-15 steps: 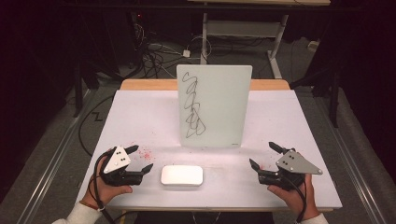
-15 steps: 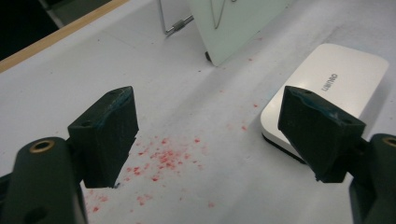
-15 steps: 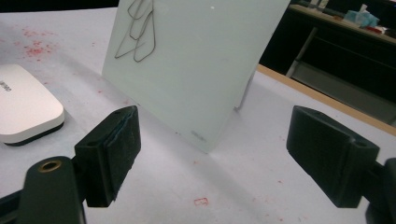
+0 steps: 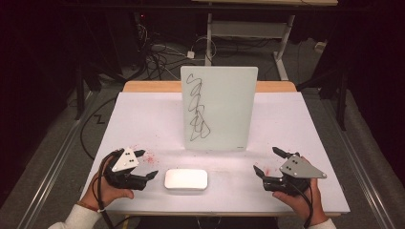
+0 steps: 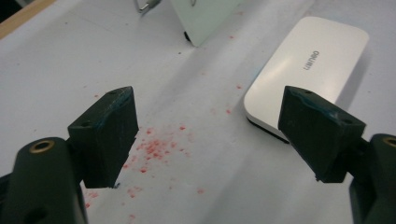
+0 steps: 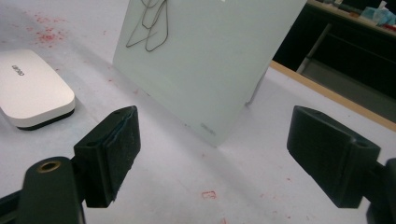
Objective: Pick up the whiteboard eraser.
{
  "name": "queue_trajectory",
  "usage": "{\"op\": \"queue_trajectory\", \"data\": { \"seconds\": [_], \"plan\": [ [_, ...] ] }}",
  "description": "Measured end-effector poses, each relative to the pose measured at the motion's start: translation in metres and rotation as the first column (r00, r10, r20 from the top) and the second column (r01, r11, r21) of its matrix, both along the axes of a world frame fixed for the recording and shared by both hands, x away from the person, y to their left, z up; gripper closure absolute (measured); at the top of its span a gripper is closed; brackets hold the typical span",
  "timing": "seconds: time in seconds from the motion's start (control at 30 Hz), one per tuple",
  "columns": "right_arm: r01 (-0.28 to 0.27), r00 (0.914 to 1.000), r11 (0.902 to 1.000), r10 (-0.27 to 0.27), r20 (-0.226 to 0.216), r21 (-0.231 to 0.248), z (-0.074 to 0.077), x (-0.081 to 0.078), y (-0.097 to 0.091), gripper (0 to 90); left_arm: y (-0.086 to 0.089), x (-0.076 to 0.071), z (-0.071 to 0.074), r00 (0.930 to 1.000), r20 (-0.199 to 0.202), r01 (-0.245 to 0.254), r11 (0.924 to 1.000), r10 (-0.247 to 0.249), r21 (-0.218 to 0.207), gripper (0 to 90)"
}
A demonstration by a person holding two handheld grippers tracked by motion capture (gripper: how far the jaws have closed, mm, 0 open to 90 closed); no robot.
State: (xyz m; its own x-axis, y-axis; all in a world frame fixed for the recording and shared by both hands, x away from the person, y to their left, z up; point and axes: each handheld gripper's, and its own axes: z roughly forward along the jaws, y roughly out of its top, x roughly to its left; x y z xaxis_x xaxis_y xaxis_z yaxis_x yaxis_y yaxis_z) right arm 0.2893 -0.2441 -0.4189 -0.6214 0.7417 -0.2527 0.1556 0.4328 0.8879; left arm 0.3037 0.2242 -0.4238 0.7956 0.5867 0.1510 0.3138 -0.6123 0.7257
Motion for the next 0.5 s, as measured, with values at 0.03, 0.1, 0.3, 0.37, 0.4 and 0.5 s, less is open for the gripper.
{"op": "queue_trajectory", "data": {
  "seconds": [0.03, 0.1, 0.3, 0.37, 0.4, 0.5],
  "plan": [
    [-0.003, 1.0, 1.0, 0.003, -0.001, -0.005, 0.0, 0.001, 0.0, 17.8, -0.003, 0.001, 0.002, 0.9999, -0.011, 0.01, 0.9998, -0.01, 0.016, 19.4],
    [-0.005, 0.9998, 1.0, 0.005, -0.017, -0.004, -0.002, 0.001, 0.002, 17.9, -0.016, 0.002, 0.009, 0.9981, -0.04, 0.051, 0.9956, -0.048, 0.079, 19.3],
    [-0.03, 0.9984, 0.9989, 0.028, -0.049, -0.036, -0.008, 0.003, 0.009, 17.9, -0.043, 0.011, 0.017, 0.9864, -0.095, 0.149, 0.9751, -0.134, 0.164, 19.3],
    [-0.038, 0.9978, 0.9985, 0.036, -0.057, -0.039, -0.01, 0.003, 0.01, 17.9, -0.058, 0.019, 0.015, 0.9741, -0.132, 0.206, 0.9606, -0.183, 0.186, 19.3],
    [-0.038, 0.9977, 0.9985, 0.035, -0.058, -0.04, -0.01, 0.003, 0.01, 17.9, -0.058, 0.019, 0.015, 0.9741, -0.132, 0.206, 0.9606, -0.183, 0.186, 19.3],
    [-0.042, 0.9969, 0.9982, 0.039, -0.068, -0.042, -0.012, 0.003, 0.011, 18.0, -0.075, 0.026, 0.008, 0.9576, -0.176, 0.263, 0.9423, -0.229, 0.207, 19.3]
  ]
}}
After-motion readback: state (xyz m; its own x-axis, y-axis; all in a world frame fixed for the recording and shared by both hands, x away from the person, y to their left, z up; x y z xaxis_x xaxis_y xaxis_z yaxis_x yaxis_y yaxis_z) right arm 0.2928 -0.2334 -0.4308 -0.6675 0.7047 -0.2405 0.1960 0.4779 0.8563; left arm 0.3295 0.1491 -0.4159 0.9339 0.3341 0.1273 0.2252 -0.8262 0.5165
